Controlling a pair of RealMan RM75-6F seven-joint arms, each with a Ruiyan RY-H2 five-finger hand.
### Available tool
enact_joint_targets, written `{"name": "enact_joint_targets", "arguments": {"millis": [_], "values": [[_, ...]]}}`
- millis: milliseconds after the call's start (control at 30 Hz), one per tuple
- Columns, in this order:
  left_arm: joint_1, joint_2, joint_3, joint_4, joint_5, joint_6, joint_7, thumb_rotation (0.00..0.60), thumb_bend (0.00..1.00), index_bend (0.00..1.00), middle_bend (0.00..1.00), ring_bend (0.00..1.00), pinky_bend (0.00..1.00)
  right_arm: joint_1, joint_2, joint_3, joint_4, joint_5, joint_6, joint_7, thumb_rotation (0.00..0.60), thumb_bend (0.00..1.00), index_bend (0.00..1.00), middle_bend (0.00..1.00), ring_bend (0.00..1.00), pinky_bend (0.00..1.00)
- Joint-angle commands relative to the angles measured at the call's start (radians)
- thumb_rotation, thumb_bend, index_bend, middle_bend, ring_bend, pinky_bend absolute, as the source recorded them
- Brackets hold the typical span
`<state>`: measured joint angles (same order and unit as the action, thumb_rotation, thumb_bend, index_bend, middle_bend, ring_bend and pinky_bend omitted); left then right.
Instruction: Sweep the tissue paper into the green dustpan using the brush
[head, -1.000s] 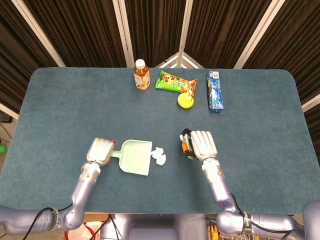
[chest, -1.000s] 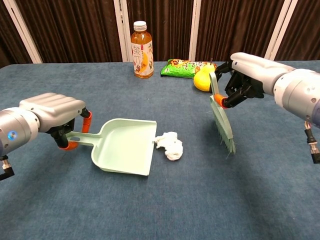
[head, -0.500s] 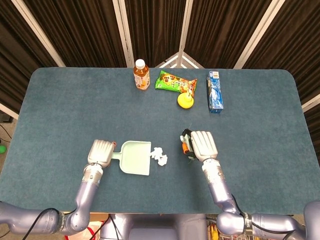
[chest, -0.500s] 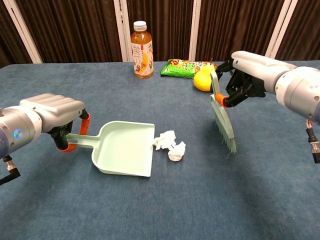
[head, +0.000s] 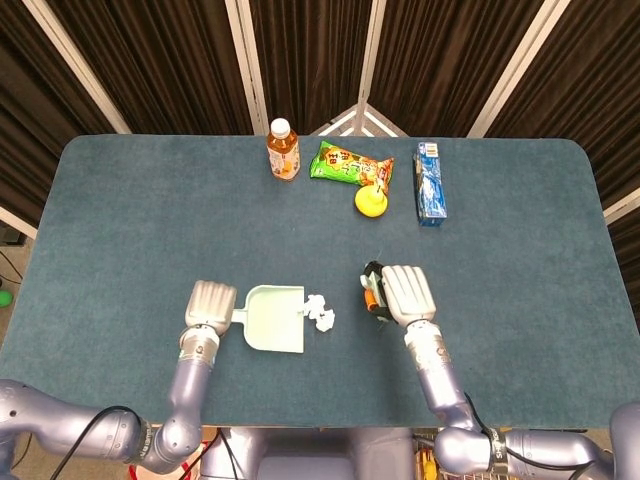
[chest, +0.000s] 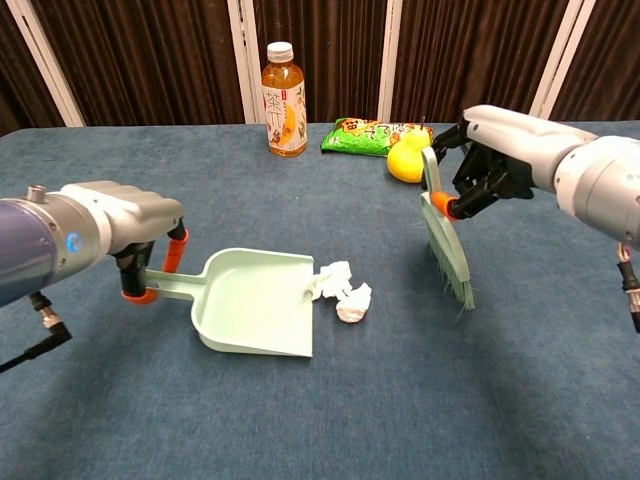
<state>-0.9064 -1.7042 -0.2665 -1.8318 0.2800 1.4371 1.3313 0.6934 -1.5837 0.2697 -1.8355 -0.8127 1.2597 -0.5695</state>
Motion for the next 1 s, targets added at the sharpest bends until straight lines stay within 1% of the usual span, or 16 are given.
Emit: {"name": "enact_joint_targets", "arguments": {"millis": [33,133,300,433,600,667,767,900,1000], "values": [[-0.008,-0.007,0.002,0.004,-0.006,0.005,-0.004,0.6,0.58,0.69,0.99,0.97,0.98,0.006,-0.007,0.0,-0.02,-0.002,0.004,-0.007,0.6,0.52,0.8,0.88,0.87,0.9],[-0.015,-0.013,0.004,0.011,-0.009,0.007,-0.011,0.6,0.58,0.69,0.99,0.97,0.98,0.016,-0.023,0.005,-0.047,-0.004,0.008,-0.016,0.6,0.52,0.8,0.88,0.87,0.9],[-0.025,-0.019,0.009,0.018,-0.013,0.007,-0.023,0.6,0.58,0.69,0.99,0.97,0.98,0.04,-0.055,0.024,-0.088,0.025,0.023,-0.045,0.6,0.52,0.8,0.88,0.87,0.9],[-0.033,-0.021,0.013,0.02,-0.016,0.008,-0.028,0.6,0.58,0.69,0.99,0.97,0.98,0.064,-0.077,0.049,-0.118,0.049,0.032,-0.065,0.6,0.52,0.8,0.88,0.87,0.9],[-0.04,-0.026,0.019,0.025,-0.016,0.006,-0.039,0.6,0.58,0.69,0.99,0.97,0.98,0.086,-0.091,0.091,-0.177,0.118,0.038,-0.069,0.6,0.52,0.8,0.88,0.87,0.9],[-0.042,-0.03,0.022,0.028,-0.017,0.006,-0.043,0.6,0.58,0.69,0.99,0.97,0.98,0.094,-0.091,0.117,-0.209,0.168,0.038,-0.061,0.6,0.52,0.8,0.88,0.87,0.9],[-0.045,-0.033,0.025,0.029,-0.014,0.006,-0.049,0.6,0.58,0.69,1.0,0.97,0.98,0.105,-0.083,0.136,-0.236,0.207,0.036,-0.059,0.6,0.52,0.8,0.88,0.87,0.9],[-0.049,-0.038,0.03,0.031,-0.016,0.008,-0.052,0.6,0.58,0.69,1.0,0.97,0.98,0.112,-0.062,0.154,-0.267,0.229,0.035,-0.045,0.6,0.52,0.8,0.88,0.87,0.9],[-0.052,-0.037,0.032,0.031,-0.018,0.011,-0.053,0.6,0.58,0.69,1.0,0.97,0.98,0.116,-0.043,0.16,-0.255,0.212,0.047,-0.045,0.6,0.52,0.8,0.88,0.87,0.9]]}}
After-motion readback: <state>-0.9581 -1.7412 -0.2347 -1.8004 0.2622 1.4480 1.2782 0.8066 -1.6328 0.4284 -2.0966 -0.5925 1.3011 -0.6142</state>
